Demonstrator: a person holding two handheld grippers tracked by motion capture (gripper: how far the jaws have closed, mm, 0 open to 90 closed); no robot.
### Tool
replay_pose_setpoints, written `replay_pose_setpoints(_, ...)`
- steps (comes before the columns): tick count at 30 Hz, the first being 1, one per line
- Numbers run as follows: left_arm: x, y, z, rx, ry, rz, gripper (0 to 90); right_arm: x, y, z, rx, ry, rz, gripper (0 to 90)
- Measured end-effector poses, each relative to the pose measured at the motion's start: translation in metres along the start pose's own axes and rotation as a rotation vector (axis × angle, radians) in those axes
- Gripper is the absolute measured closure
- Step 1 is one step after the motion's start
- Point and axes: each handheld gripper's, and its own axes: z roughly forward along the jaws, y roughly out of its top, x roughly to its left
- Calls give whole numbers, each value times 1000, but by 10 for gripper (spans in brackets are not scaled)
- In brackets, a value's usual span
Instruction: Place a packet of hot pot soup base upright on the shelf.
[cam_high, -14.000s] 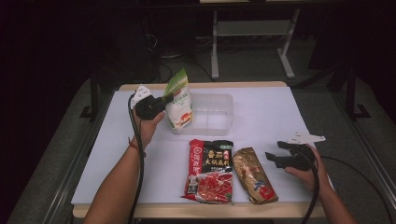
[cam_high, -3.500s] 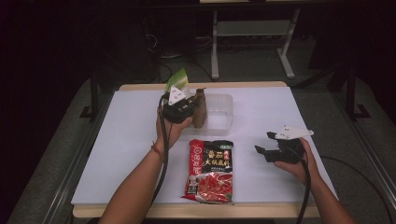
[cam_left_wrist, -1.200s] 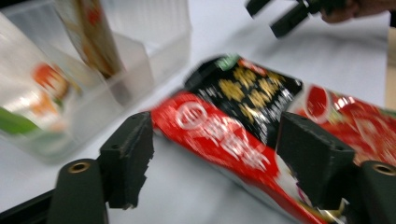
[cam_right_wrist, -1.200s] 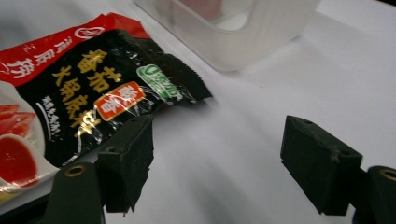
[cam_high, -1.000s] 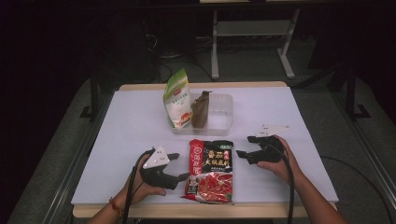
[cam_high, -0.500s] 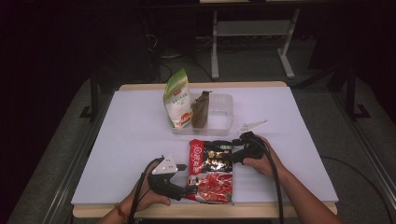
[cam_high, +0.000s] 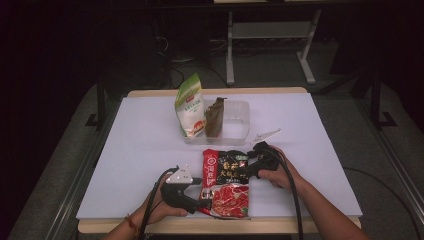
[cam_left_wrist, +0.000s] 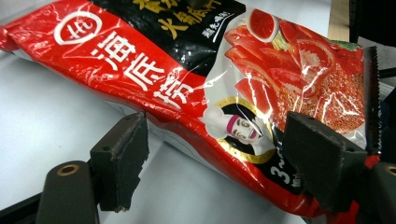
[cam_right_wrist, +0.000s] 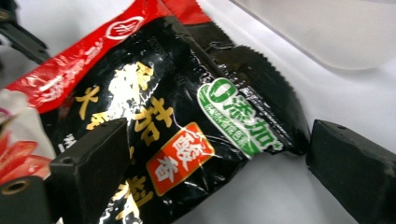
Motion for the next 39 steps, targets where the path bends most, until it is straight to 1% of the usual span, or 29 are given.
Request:
replay_pose_setpoints(1,1,0,1,1,-10,-11,243,0,0,0,-1,9,2,60)
replay_pose_setpoints(3,4,-1,3,7,-23,-28,242,1,0,1,-2,32,2,60)
replay_pose_setpoints(4,5,-1,4,11,-26,-29,240,1,1,2,0,41,1,60)
replay_pose_setpoints(8,5,0,5,21,-16,-4,236,4,4,6,1,74,18,73)
replay_pose_setpoints(9,6,0,5,21,-18,-2,237,4,4,6,-5,88,24,81)
replay_pose_setpoints(11,7,0,6,19,-19,-5,237,2,3,7,-28,138,61,132)
replay_pose_setpoints(12,8,0,6,19,-22,-6,237,2,3,8,-36,150,65,133)
replay_pose_setpoints(13,8,1,6,22,-22,-5,237,3,3,9,-41,155,60,133)
replay_pose_setpoints(14,7,1,7,22,-12,-3,238,4,3,10,-46,158,60,142)
replay_pose_setpoints(16,7,1,7,22,-8,-3,238,3,3,12,-60,169,67,161)
replay_pose_setpoints(18,7,1,7,23,-10,-3,238,1,2,12,-77,177,86,203)
replay_pose_setpoints(20,6,2,7,24,-8,-2,238,-1,1,10,-93,179,91,259)
replay_pose_setpoints(21,6,2,7,25,-7,-3,239,-1,2,8,-111,167,92,332)
replay_pose_setpoints(23,6,2,7,26,-4,-7,240,-1,2,4,-132,149,102,418)
replay_pose_setpoints(25,6,2,7,27,-1,-12,247,1,4,1,-143,128,79,480)
replay_pose_setpoints(29,6,2,7,23,4,-6,251,2,5,-4,-163,114,79,567)
replay_pose_setpoints(32,5,2,6,17,8,-7,254,6,7,-9,-181,104,62,621)
replay_pose_setpoints(33,5,2,6,15,8,-8,255,7,8,-11,-190,101,58,652)
replay_pose_setpoints(35,4,2,6,14,14,-3,255,9,8,-13,-205,99,56,671)
replay_pose_setpoints(38,3,3,6,13,20,-2,256,11,9,-16,-213,93,43,696)
replay_pose_setpoints(39,2,3,5,3,32,5,256,12,9,-17,-214,91,39,702)
